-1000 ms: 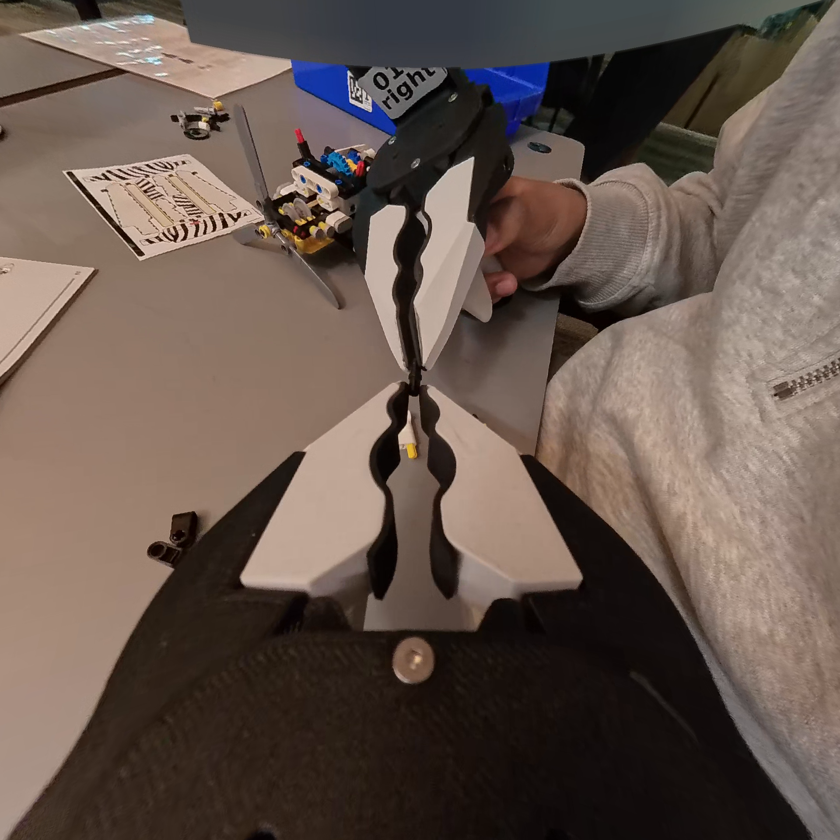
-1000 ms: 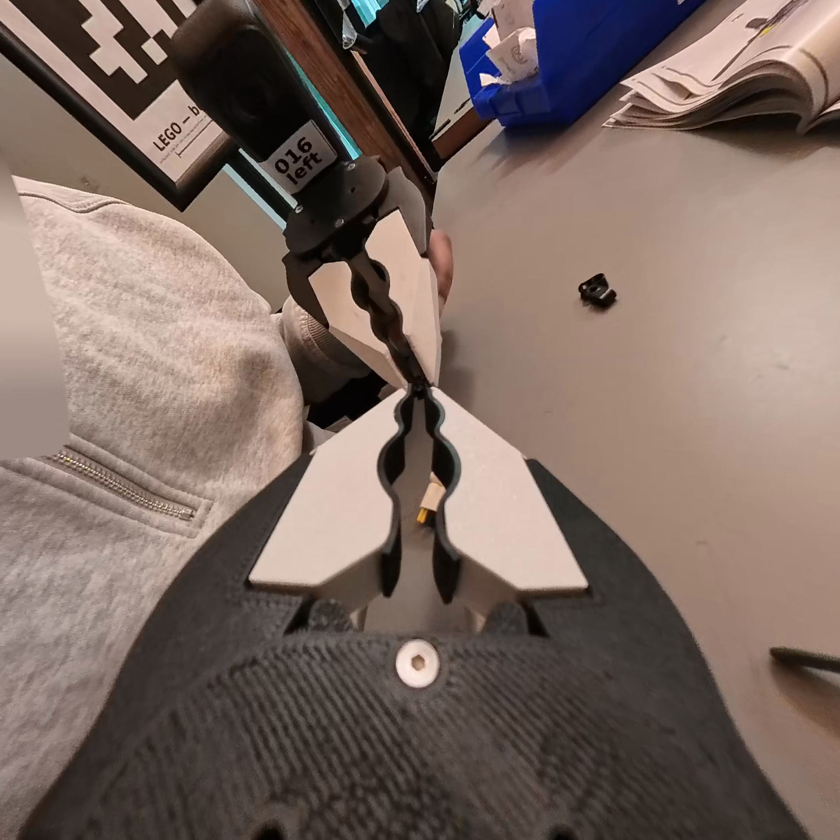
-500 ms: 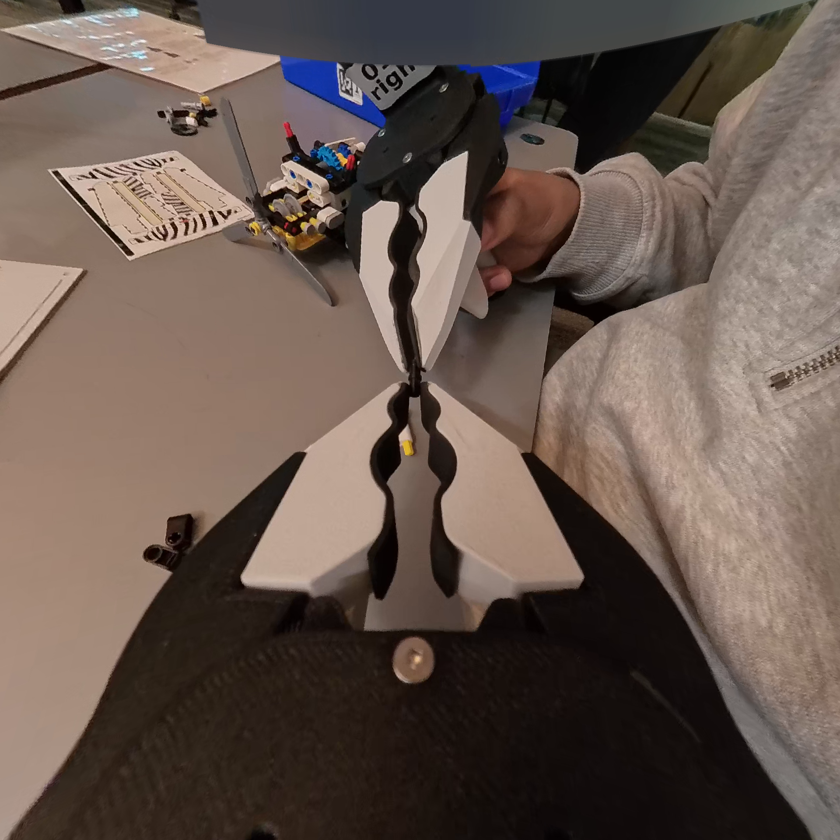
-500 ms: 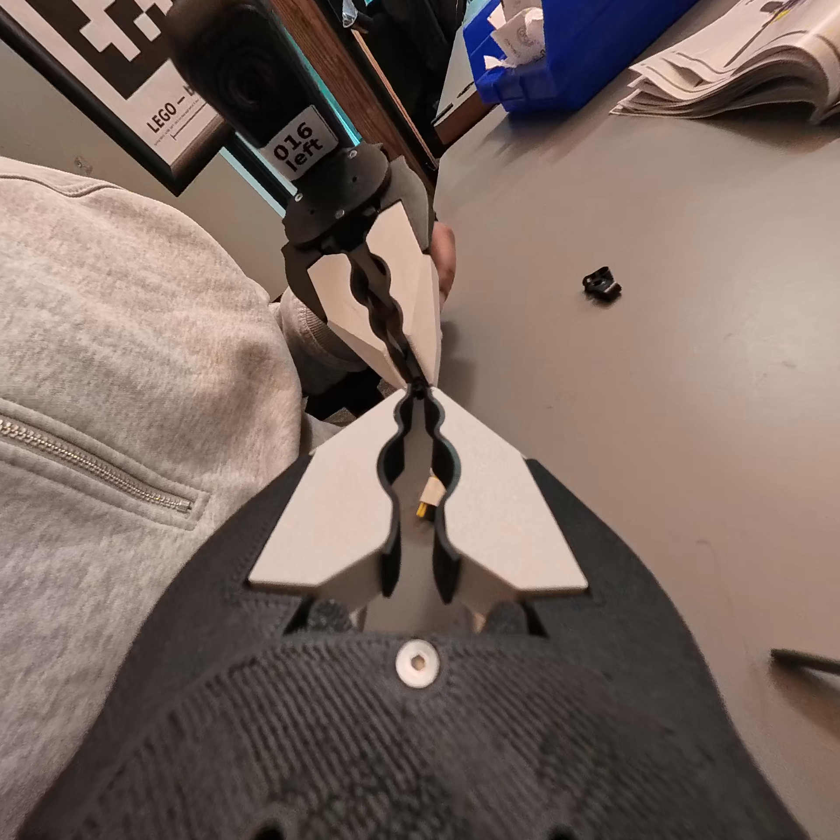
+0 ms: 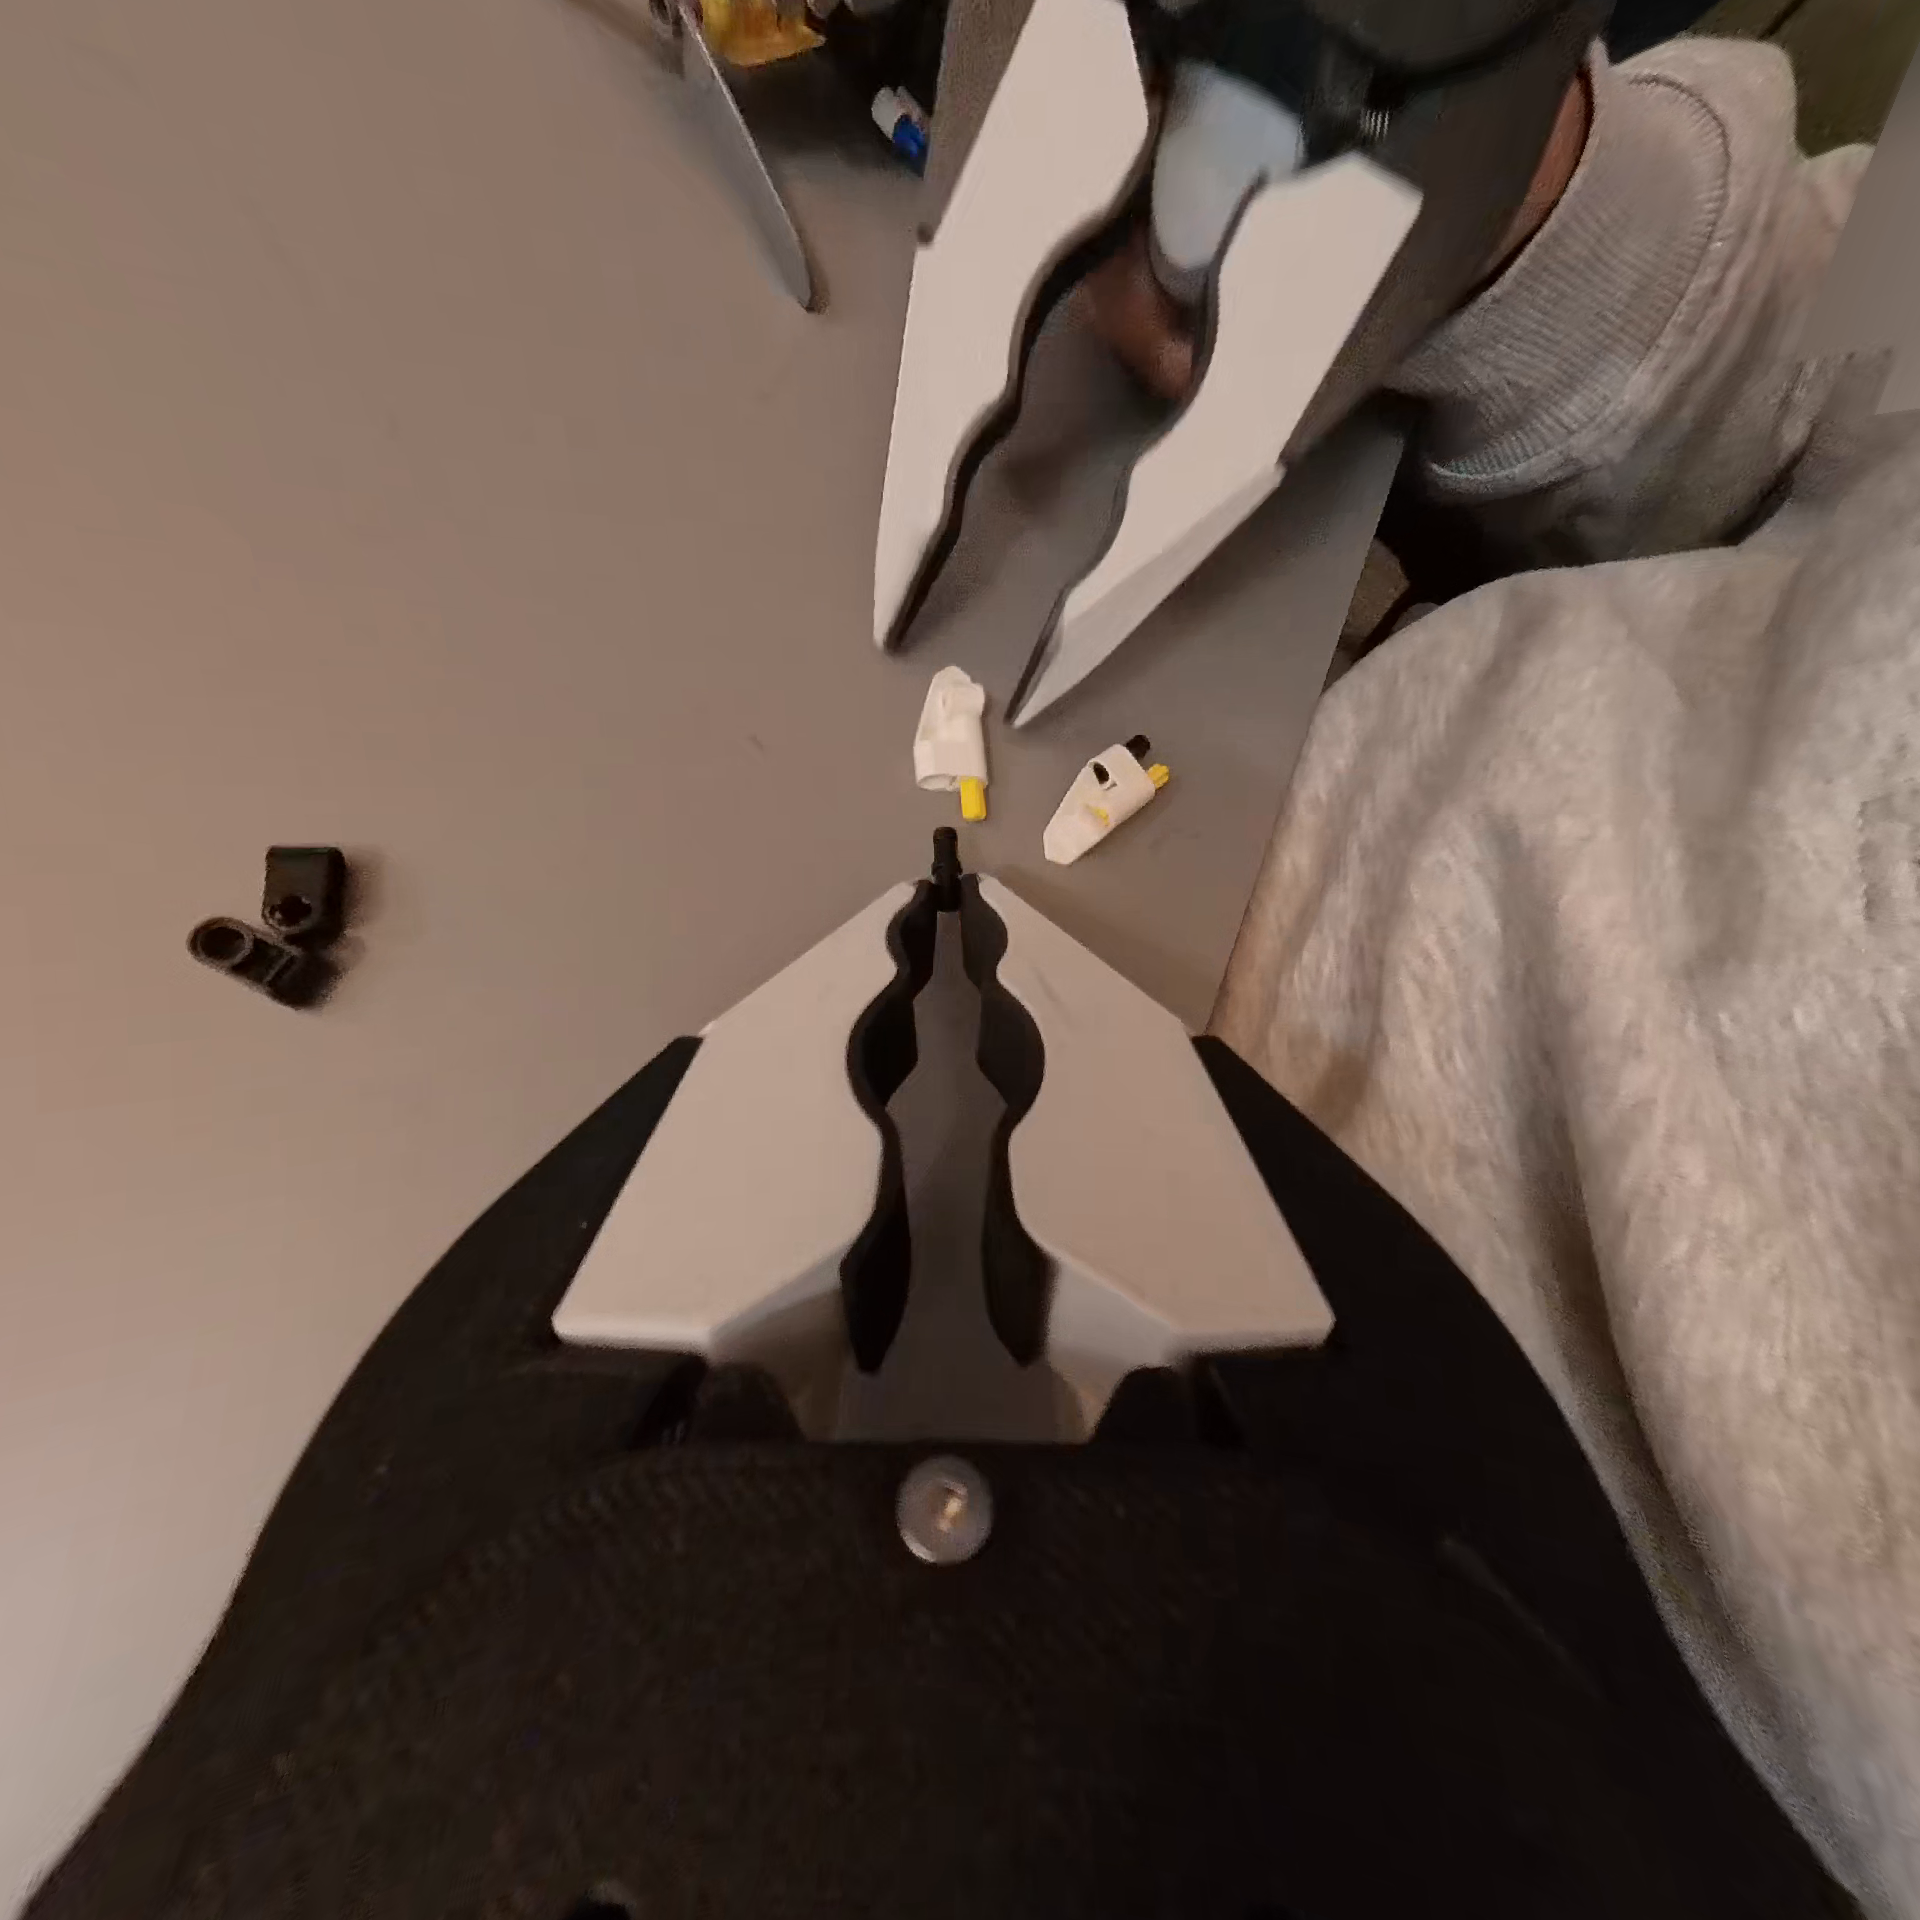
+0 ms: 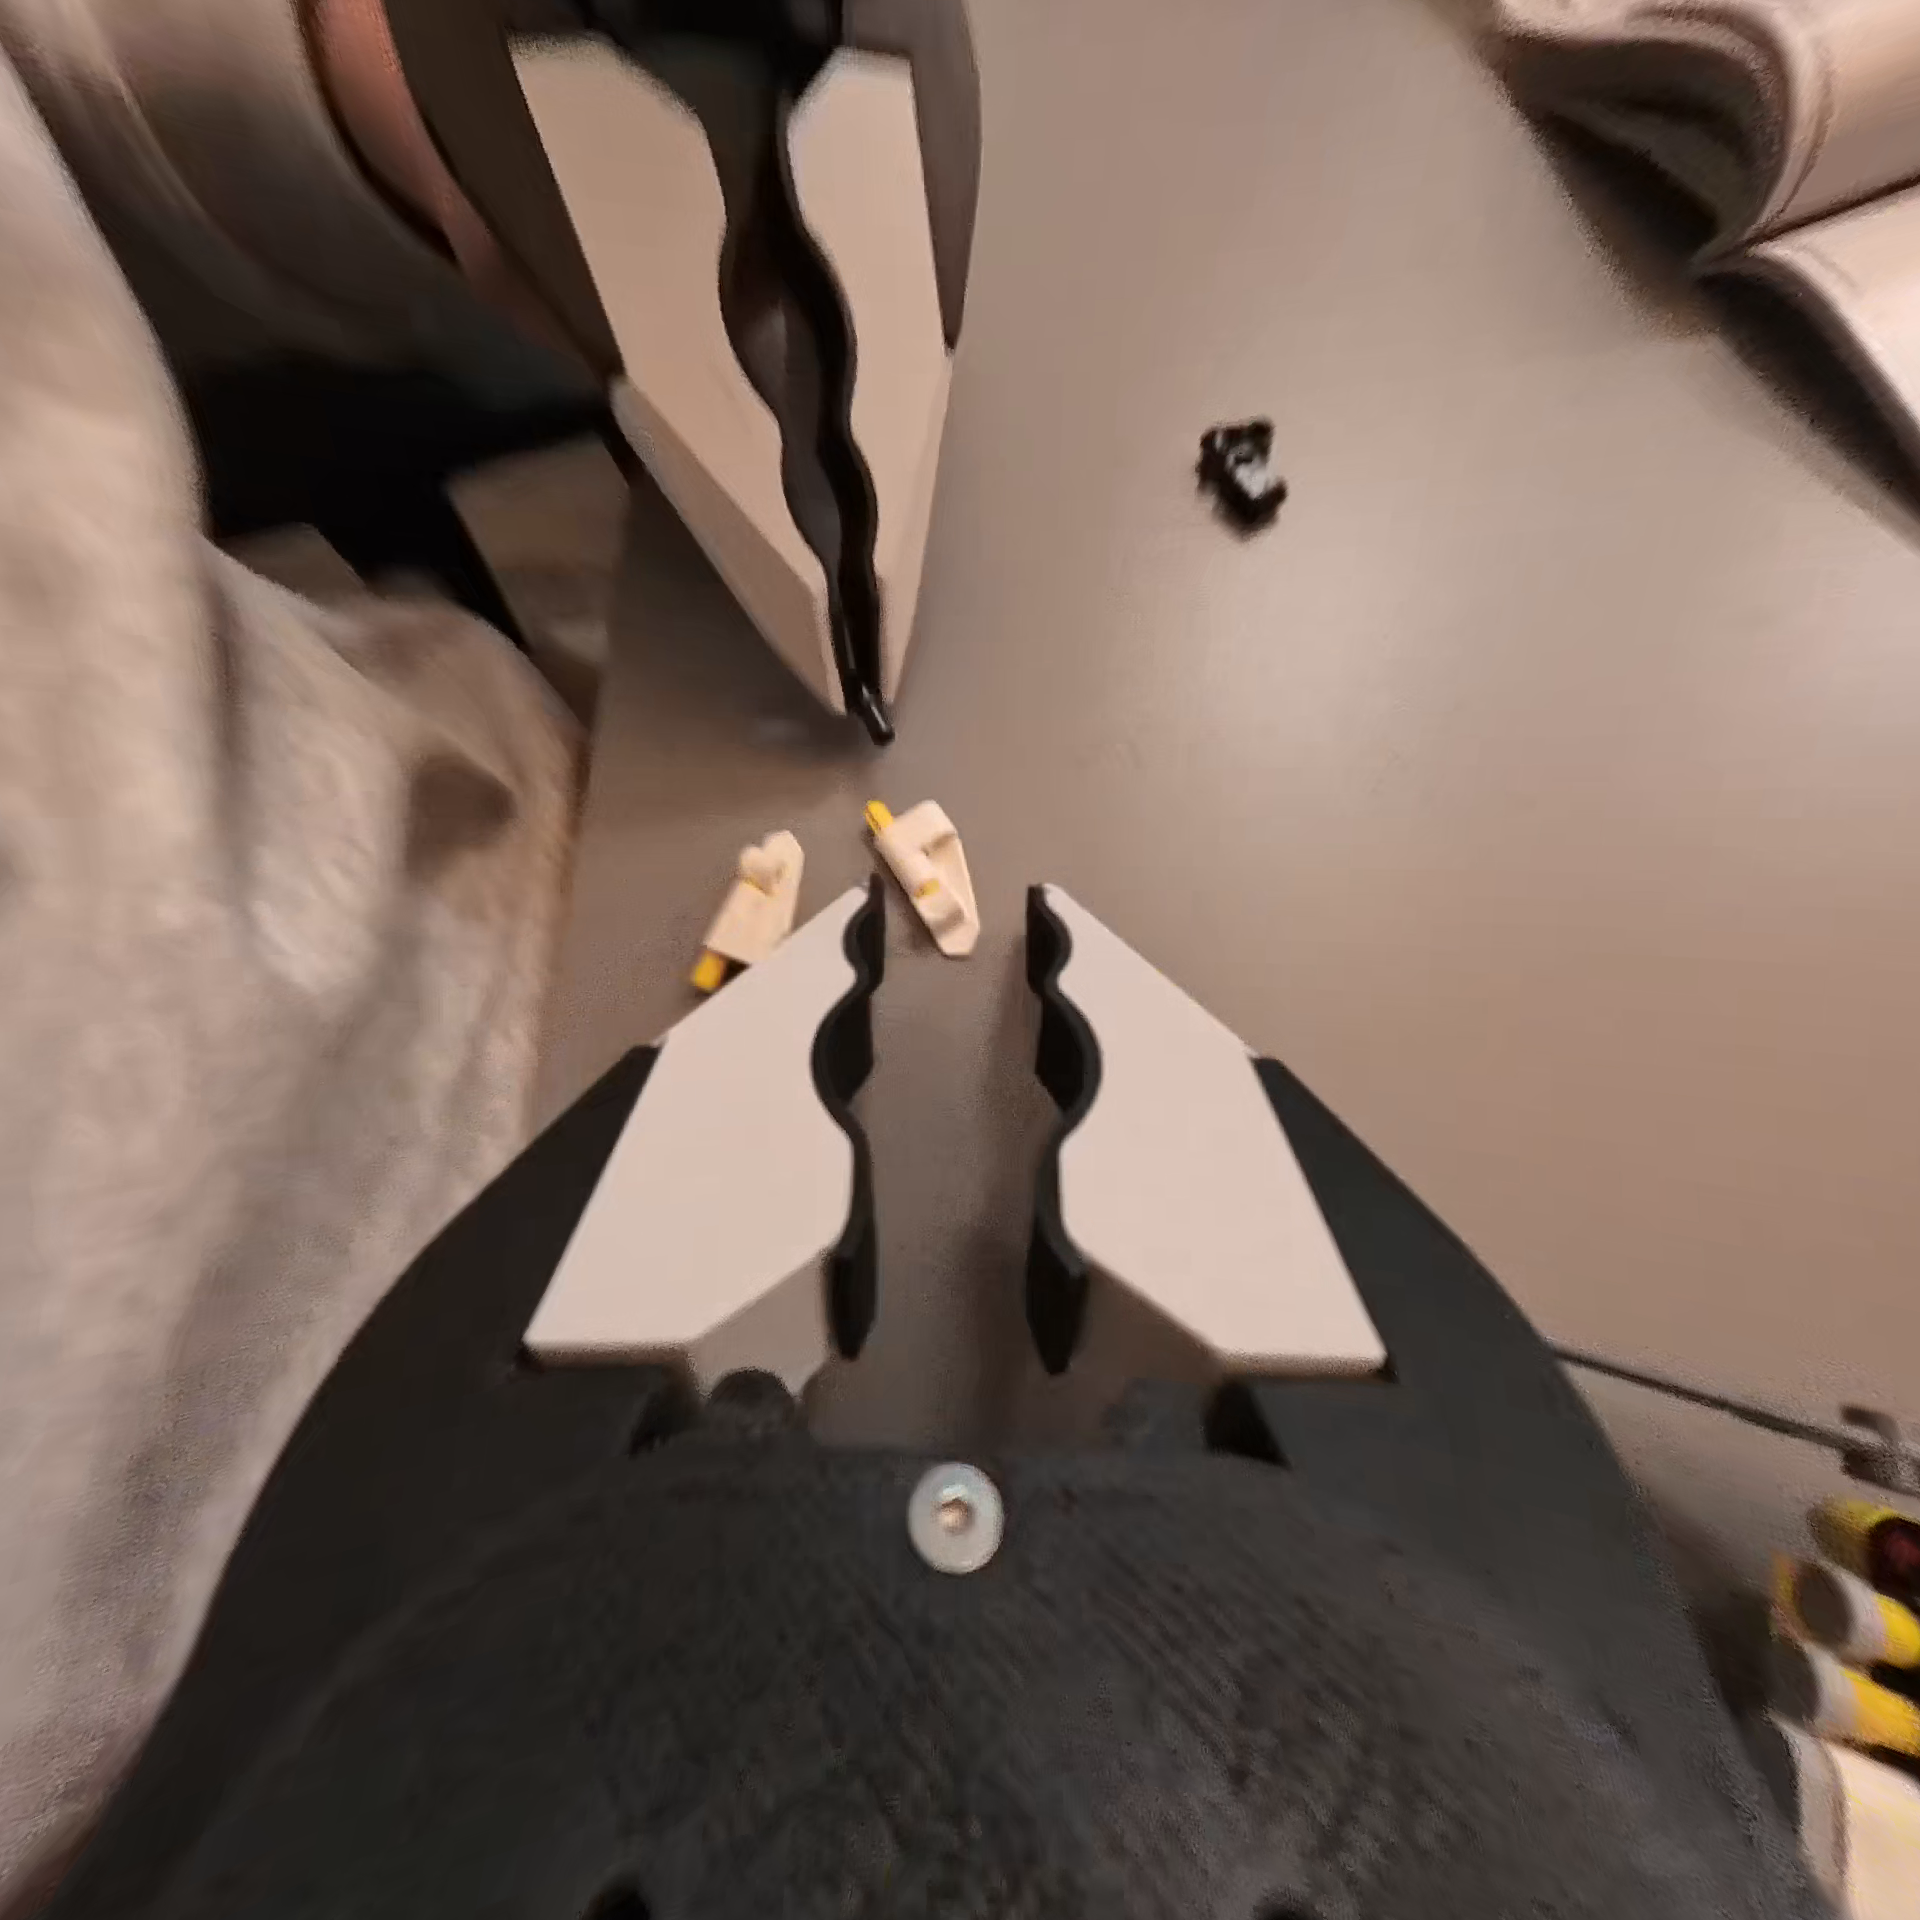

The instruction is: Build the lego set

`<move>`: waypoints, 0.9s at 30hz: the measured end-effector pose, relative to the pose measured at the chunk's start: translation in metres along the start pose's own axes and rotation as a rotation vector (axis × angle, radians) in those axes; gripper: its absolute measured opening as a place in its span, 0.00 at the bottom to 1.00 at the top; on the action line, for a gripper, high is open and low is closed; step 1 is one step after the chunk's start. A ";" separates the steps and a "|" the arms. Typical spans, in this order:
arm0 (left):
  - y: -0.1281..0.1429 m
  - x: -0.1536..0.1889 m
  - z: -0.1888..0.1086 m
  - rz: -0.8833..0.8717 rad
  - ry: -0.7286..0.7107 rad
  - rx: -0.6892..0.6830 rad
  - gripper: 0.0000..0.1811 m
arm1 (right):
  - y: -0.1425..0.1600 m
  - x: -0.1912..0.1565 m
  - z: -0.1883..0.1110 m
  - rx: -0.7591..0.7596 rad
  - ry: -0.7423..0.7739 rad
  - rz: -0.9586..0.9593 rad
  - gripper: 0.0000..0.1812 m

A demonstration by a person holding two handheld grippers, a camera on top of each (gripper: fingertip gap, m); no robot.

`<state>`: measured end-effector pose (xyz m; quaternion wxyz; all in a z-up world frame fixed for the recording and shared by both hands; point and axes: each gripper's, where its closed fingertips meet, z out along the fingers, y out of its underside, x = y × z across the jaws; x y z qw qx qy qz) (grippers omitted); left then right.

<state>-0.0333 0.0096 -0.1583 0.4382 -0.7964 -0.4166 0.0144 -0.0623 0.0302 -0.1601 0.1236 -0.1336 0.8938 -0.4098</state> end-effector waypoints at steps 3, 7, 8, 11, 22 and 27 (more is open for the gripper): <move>-0.004 0.000 0.007 -0.043 0.012 -0.004 0.00 | 0.001 0.000 0.006 -0.031 0.032 -0.066 0.06; -0.005 -0.003 0.010 -0.086 0.021 -0.012 0.00 | 0.000 -0.001 0.007 -0.030 0.012 -0.056 0.05; -0.004 -0.004 0.009 -0.091 0.026 -0.013 0.00 | 0.000 -0.002 0.007 -0.030 0.008 -0.056 0.06; -0.004 -0.002 0.008 -0.109 0.056 -0.009 0.00 | 0.000 -0.002 0.006 -0.030 0.006 -0.061 0.05; -0.004 -0.004 0.009 -0.167 0.069 -0.043 0.01 | -0.001 -0.003 0.006 -0.031 -0.007 -0.068 0.05; -0.003 -0.004 0.008 -0.177 0.066 -0.074 0.01 | -0.001 -0.004 0.006 -0.031 -0.017 -0.065 0.05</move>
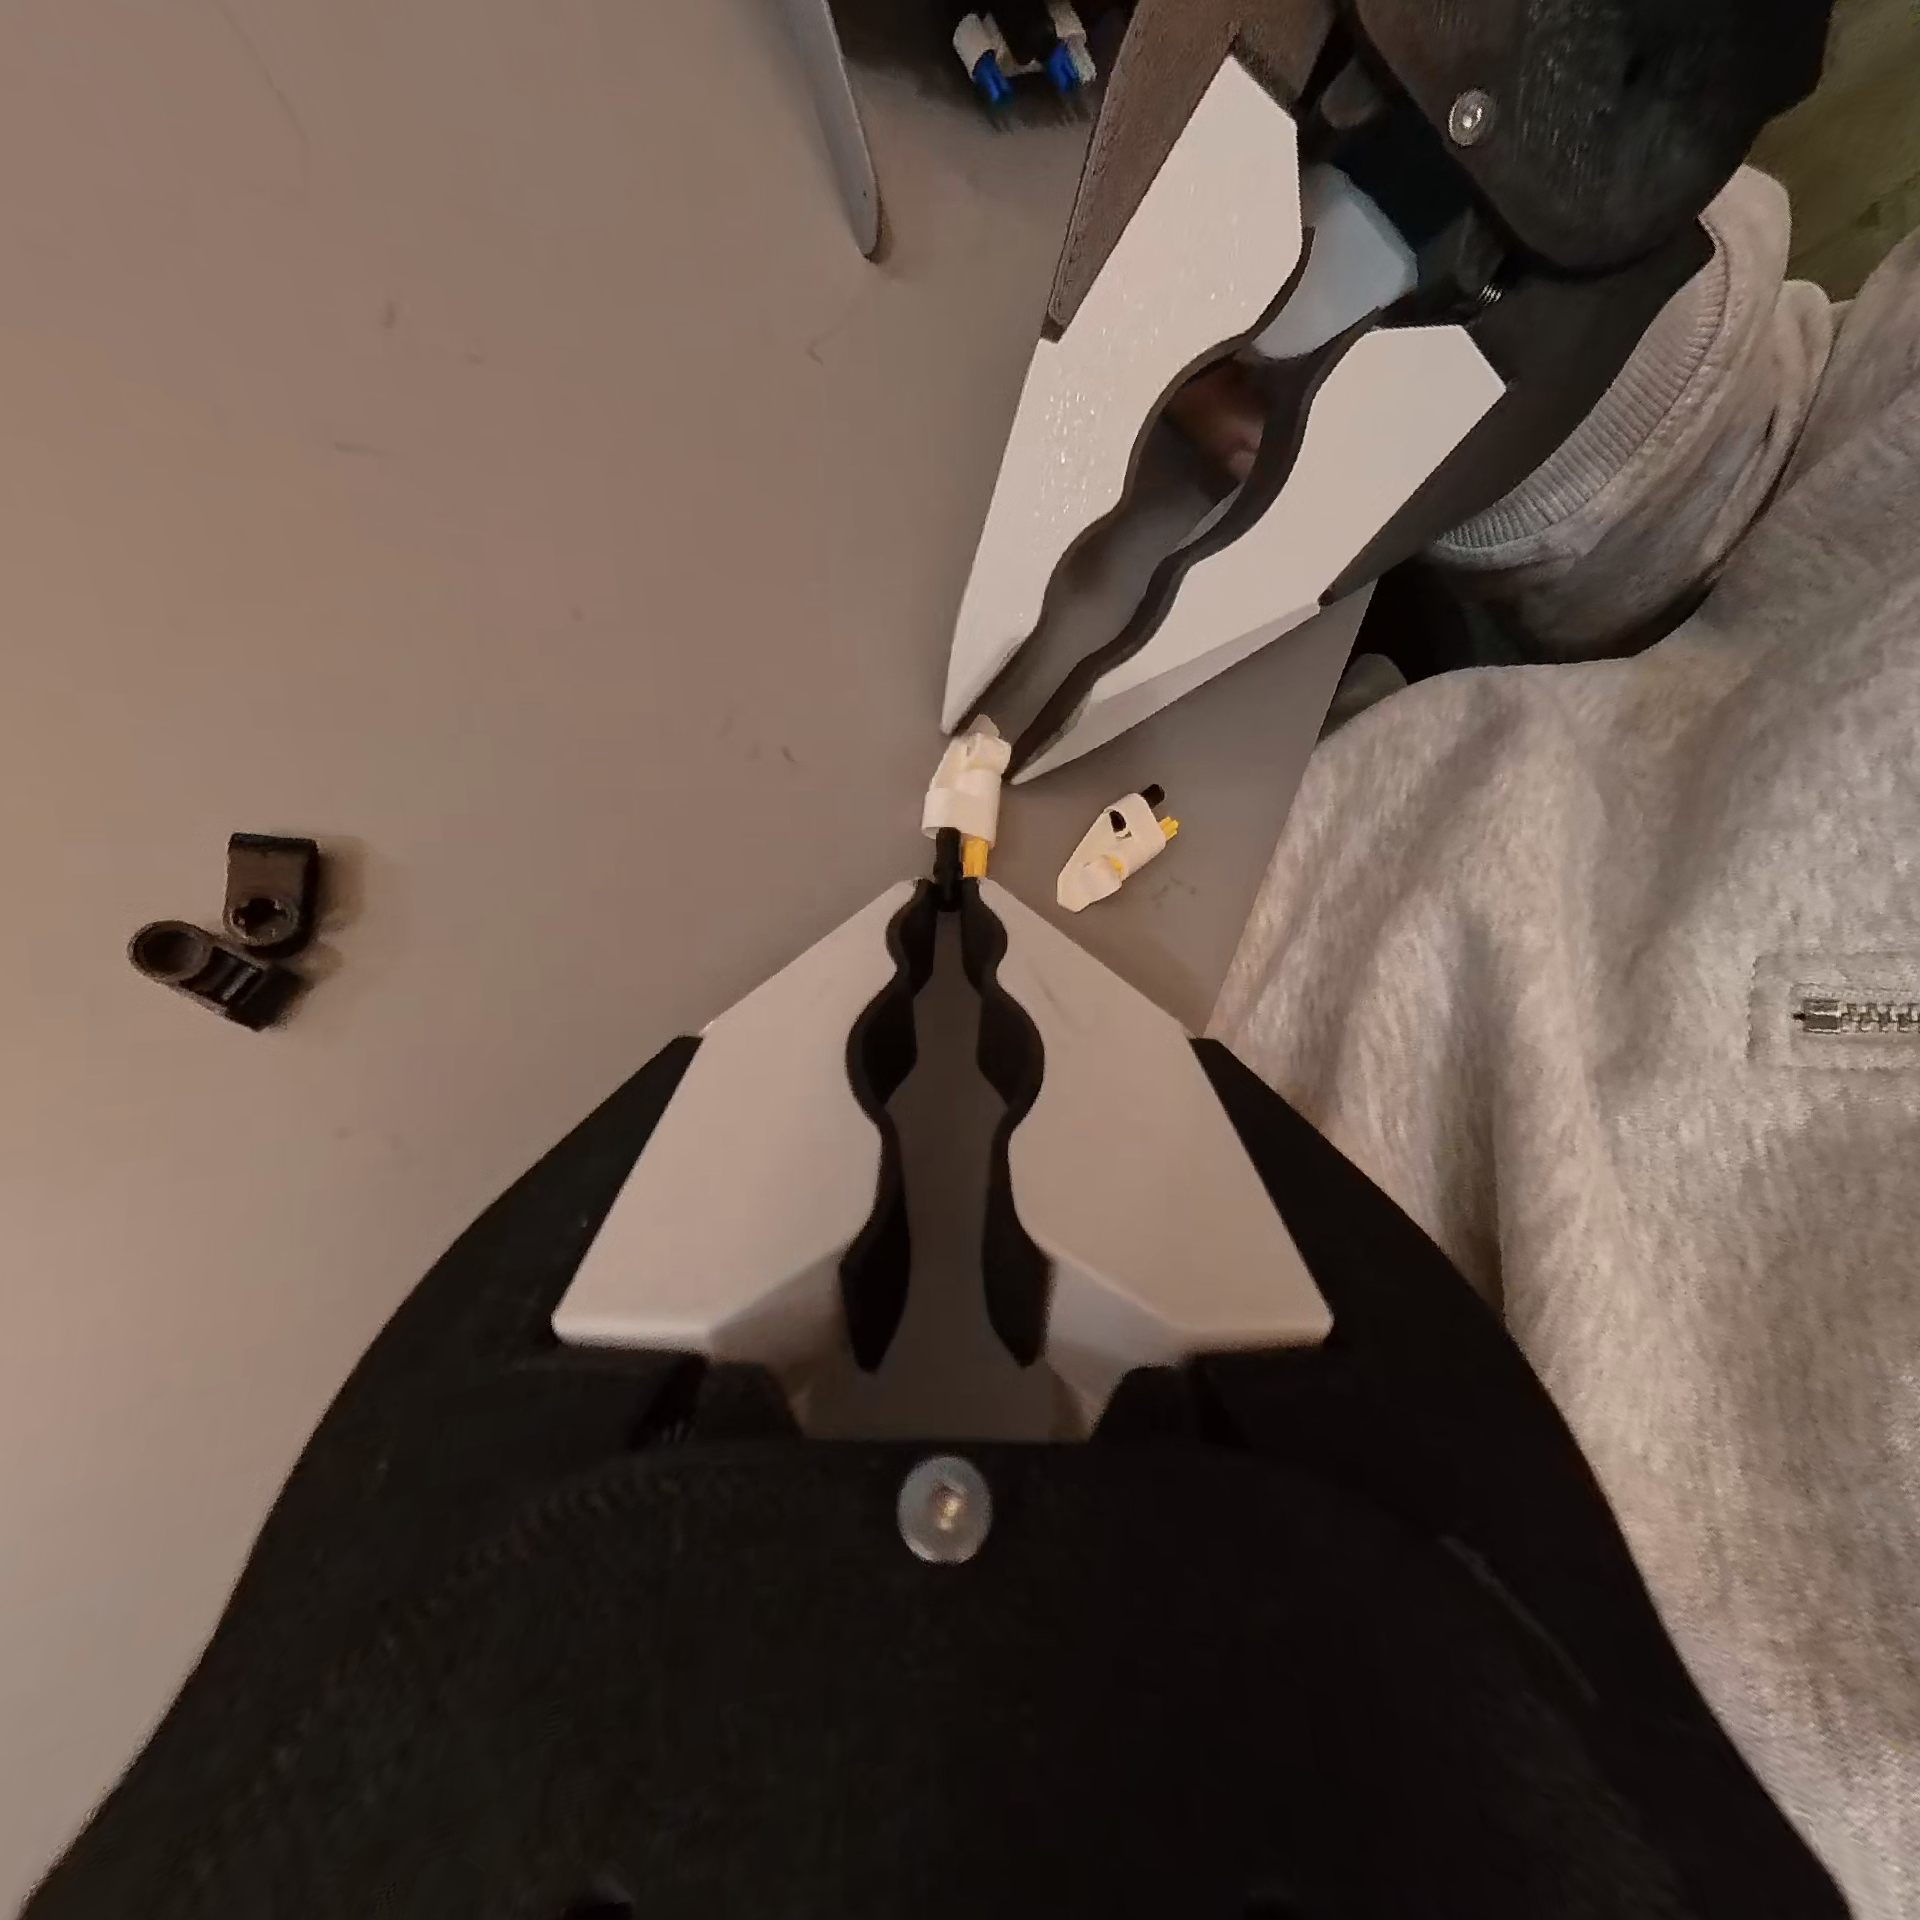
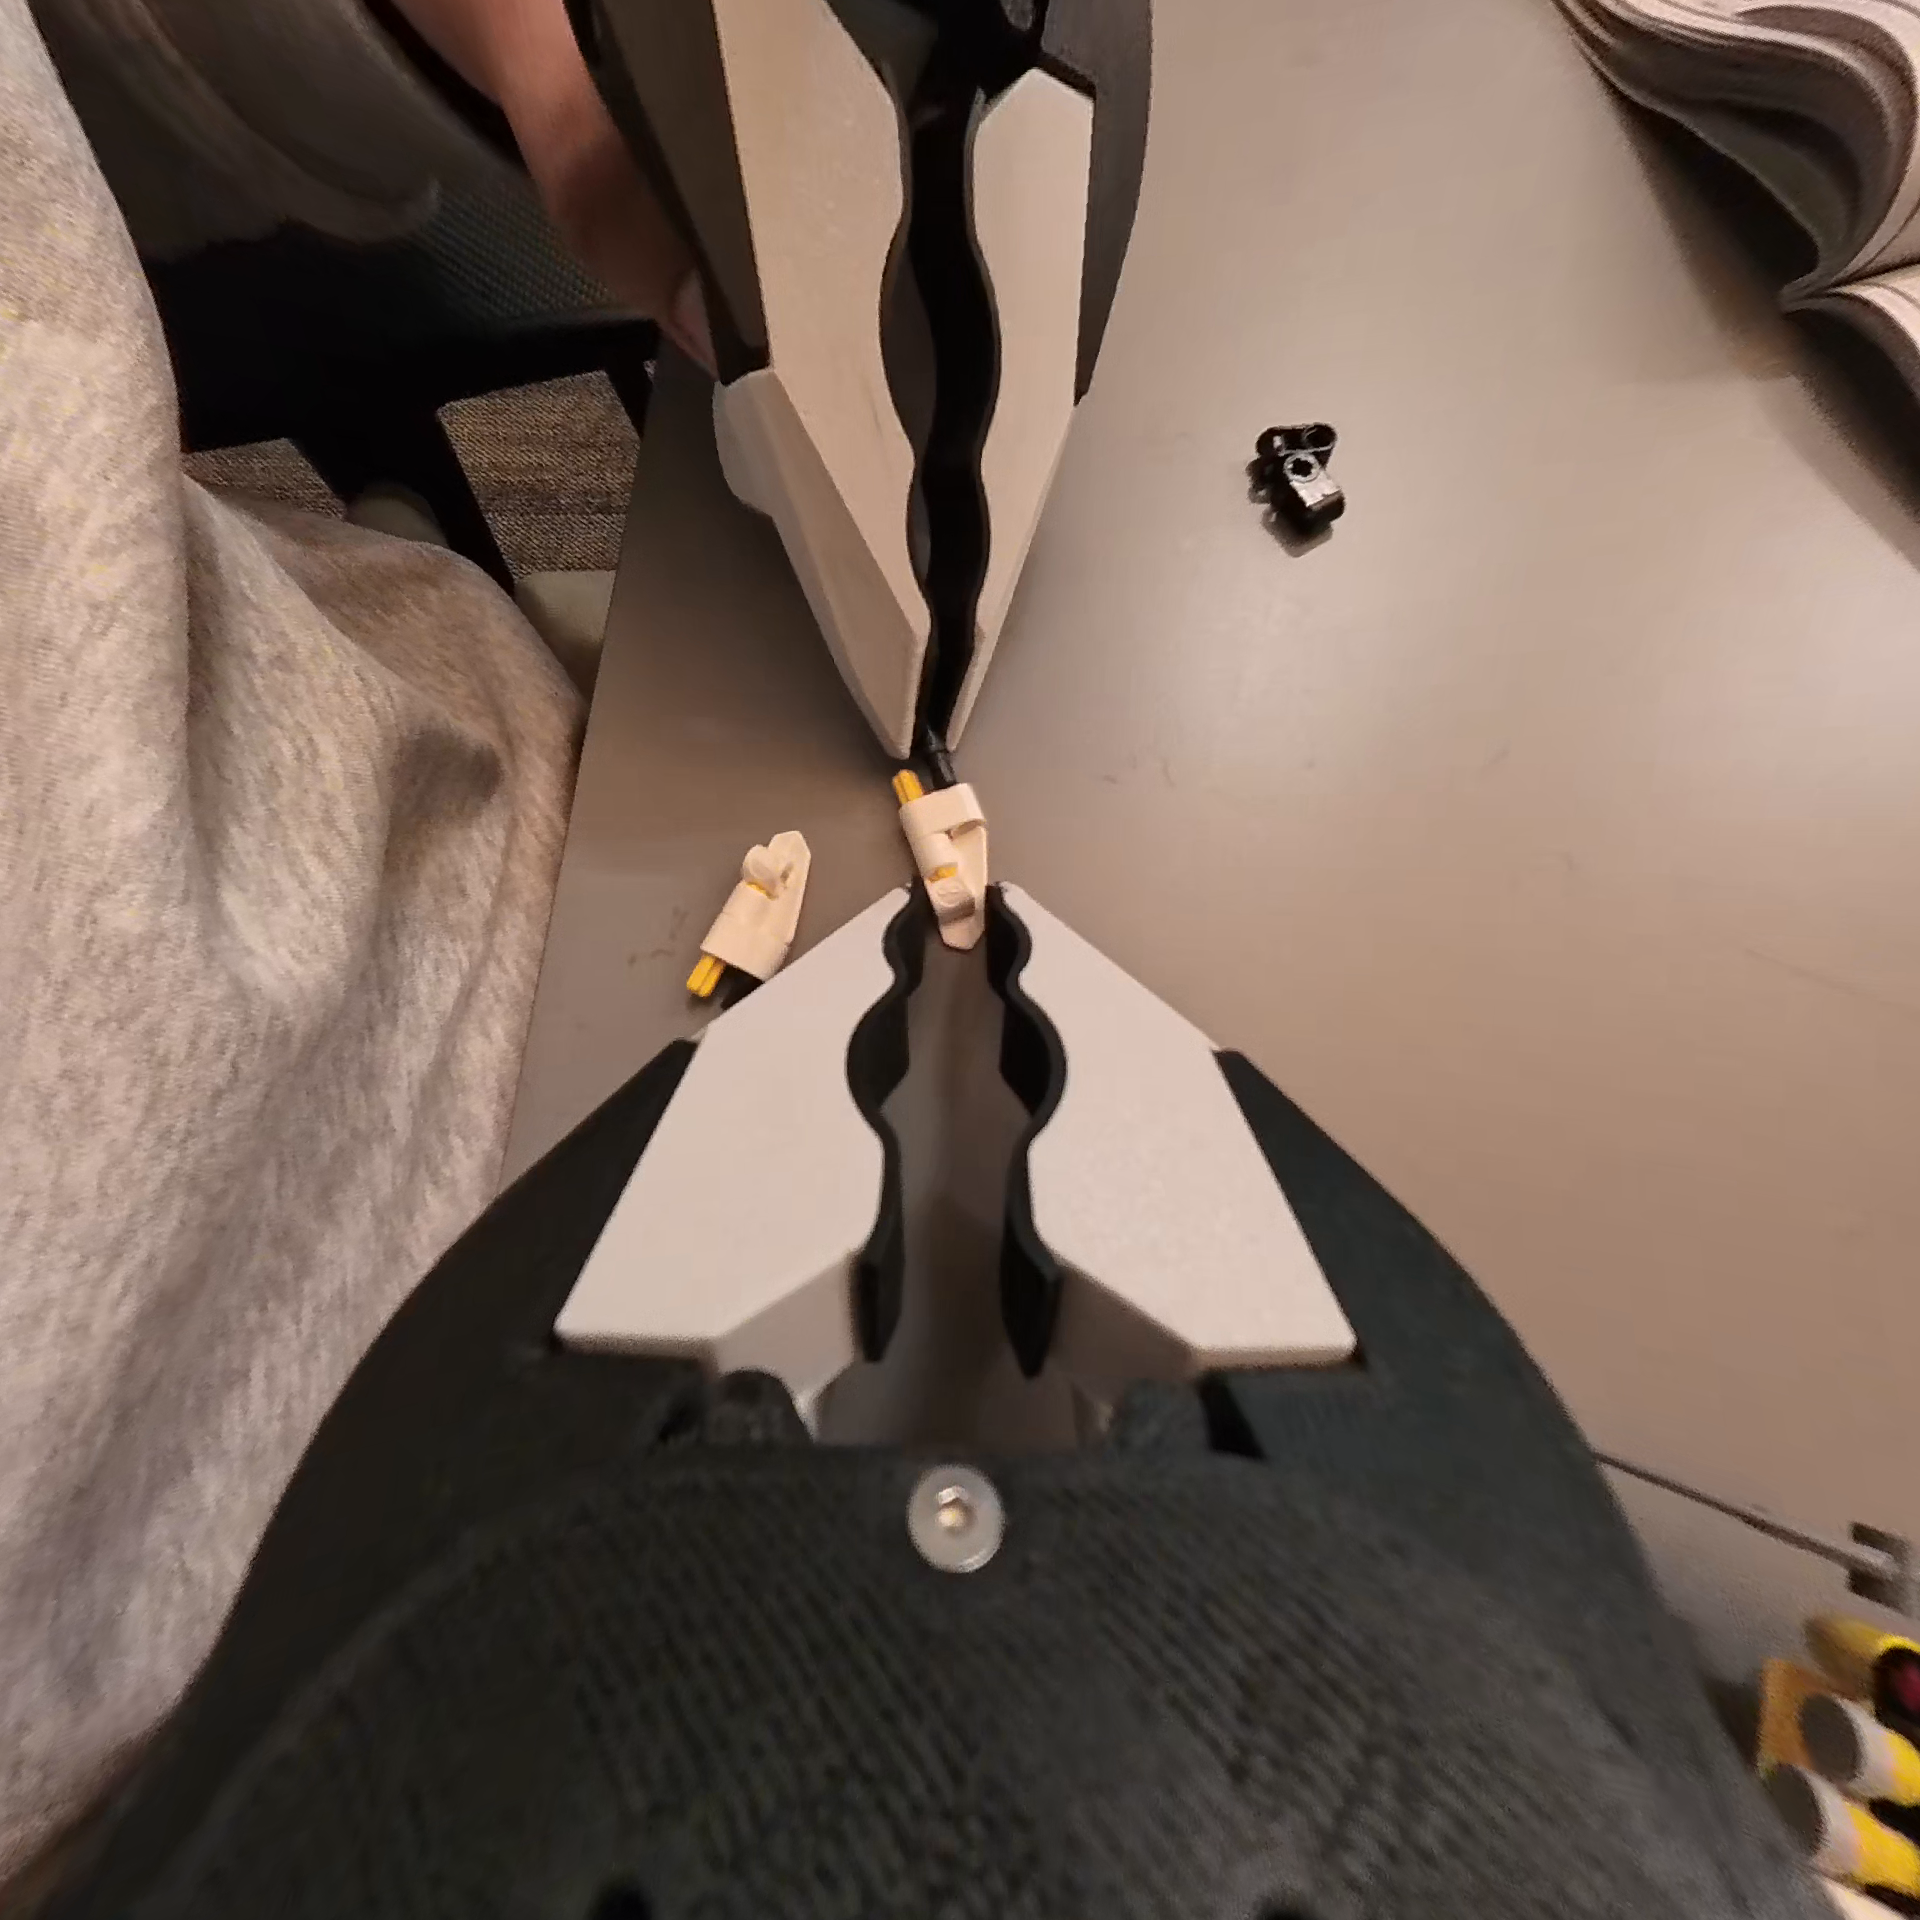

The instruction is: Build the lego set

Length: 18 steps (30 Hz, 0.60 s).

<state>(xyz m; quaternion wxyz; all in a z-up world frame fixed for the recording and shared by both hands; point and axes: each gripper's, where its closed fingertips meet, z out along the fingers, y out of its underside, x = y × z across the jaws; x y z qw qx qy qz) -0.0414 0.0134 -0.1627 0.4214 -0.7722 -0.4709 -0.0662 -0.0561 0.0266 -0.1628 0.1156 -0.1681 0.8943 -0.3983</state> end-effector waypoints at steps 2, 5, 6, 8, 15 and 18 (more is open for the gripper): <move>0.001 0.000 0.000 0.002 -0.007 -0.015 0.01 | 0.000 0.000 0.000 0.000 -0.003 0.002 0.05; 0.002 0.003 0.001 0.006 -0.003 -0.036 0.01 | 0.000 -0.001 0.000 0.000 -0.006 0.003 0.05; 0.002 0.003 0.001 0.005 -0.005 -0.039 0.01 | 0.000 -0.001 0.000 0.000 -0.008 0.003 0.05; 0.002 0.003 0.001 -0.001 -0.009 -0.042 0.01 | 0.000 -0.001 -0.001 0.003 -0.011 0.001 0.05; 0.001 0.004 0.002 -0.024 0.033 -0.016 0.01 | -0.002 -0.003 -0.003 0.020 -0.023 -0.003 0.04; 0.001 0.004 0.002 -0.029 0.050 -0.006 0.01 | 0.000 -0.003 -0.002 0.007 -0.022 -0.008 0.04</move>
